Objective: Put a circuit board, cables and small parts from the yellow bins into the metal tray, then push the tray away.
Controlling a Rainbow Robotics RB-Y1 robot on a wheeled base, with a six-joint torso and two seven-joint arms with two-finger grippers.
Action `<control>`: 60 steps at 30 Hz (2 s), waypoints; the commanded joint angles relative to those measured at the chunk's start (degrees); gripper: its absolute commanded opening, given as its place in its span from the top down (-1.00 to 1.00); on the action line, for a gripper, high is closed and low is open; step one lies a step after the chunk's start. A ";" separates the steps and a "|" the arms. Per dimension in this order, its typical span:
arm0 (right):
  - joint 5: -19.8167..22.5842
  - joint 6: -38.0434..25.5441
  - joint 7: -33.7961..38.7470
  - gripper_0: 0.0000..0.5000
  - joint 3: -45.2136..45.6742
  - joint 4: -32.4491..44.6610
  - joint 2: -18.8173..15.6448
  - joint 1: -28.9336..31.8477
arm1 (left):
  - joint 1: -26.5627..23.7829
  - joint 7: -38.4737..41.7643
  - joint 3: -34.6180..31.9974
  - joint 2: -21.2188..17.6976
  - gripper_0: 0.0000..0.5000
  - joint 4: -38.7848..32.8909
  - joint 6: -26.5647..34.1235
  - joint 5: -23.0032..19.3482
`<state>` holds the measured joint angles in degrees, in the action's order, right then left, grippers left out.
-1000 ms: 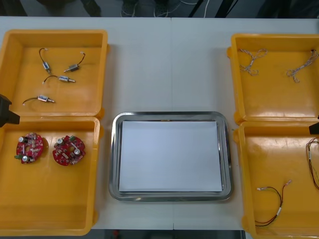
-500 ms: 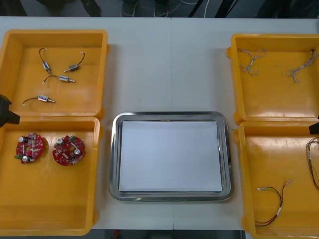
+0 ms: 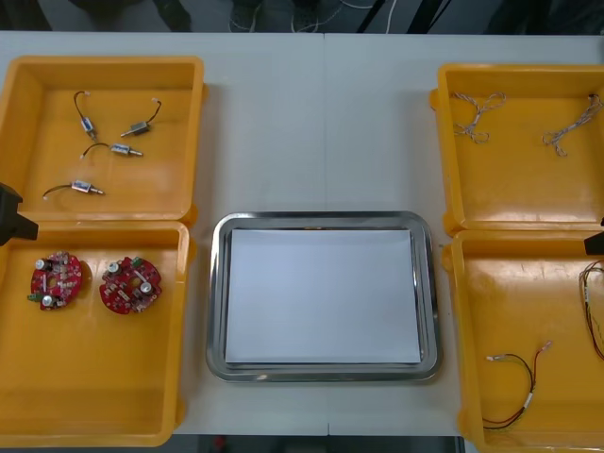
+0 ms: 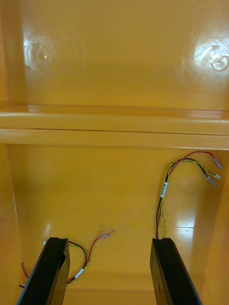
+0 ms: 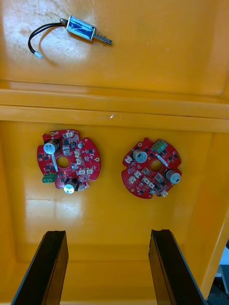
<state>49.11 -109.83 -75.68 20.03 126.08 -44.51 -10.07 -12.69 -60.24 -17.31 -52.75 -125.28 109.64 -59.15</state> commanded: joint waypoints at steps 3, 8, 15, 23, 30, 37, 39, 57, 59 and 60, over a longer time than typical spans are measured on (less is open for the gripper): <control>0.20 -0.17 -0.79 -0.97 0.36 1.80 0.47 3.39 | 3.11 -5.59 -0.97 -3.32 -1.00 -0.93 0.36 -0.44; 0.55 1.19 -0.79 -0.97 0.36 1.80 0.56 6.11 | 4.78 -6.47 -0.97 -3.68 -1.00 -0.93 0.36 0.43; 0.46 5.06 -0.44 -0.96 0.36 1.80 2.50 9.54 | 8.39 -7.78 -0.97 -3.76 -1.00 -0.93 -1.01 1.66; -2.00 4.97 0.18 -0.97 0.36 1.80 7.68 11.83 | 13.66 -9.45 -1.05 -4.12 -1.00 -0.93 -9.45 2.54; -2.61 7.78 1.41 -0.97 0.27 1.80 9.44 15.34 | 18.58 -14.90 -1.05 -4.99 -1.00 -0.93 -16.57 2.98; -4.11 11.48 2.03 -0.96 -1.93 1.80 10.58 18.60 | 23.15 -20.97 -1.05 -6.75 -1.00 -0.84 -22.81 3.07; -6.30 13.32 2.38 -0.96 -3.42 1.80 10.67 19.47 | 24.12 -22.90 -0.97 -7.28 -1.00 -0.84 -24.21 2.98; -16.68 17.10 5.63 -0.97 -8.34 1.71 14.71 21.41 | 31.94 -41.71 0.26 -13.87 -1.00 1.79 -39.59 -5.01; -17.29 17.63 6.07 -0.96 -8.52 1.71 14.89 21.85 | 32.03 -43.99 1.67 -14.75 -1.00 3.02 -41.88 -5.54; -17.55 17.98 6.33 -0.97 -8.78 1.71 14.89 22.11 | 32.03 -45.23 2.55 -15.28 -1.00 3.82 -43.28 -5.63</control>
<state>32.64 -92.96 -71.26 12.37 126.19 -30.39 9.87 17.94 -99.61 -16.87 -64.18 -123.33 69.50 -63.98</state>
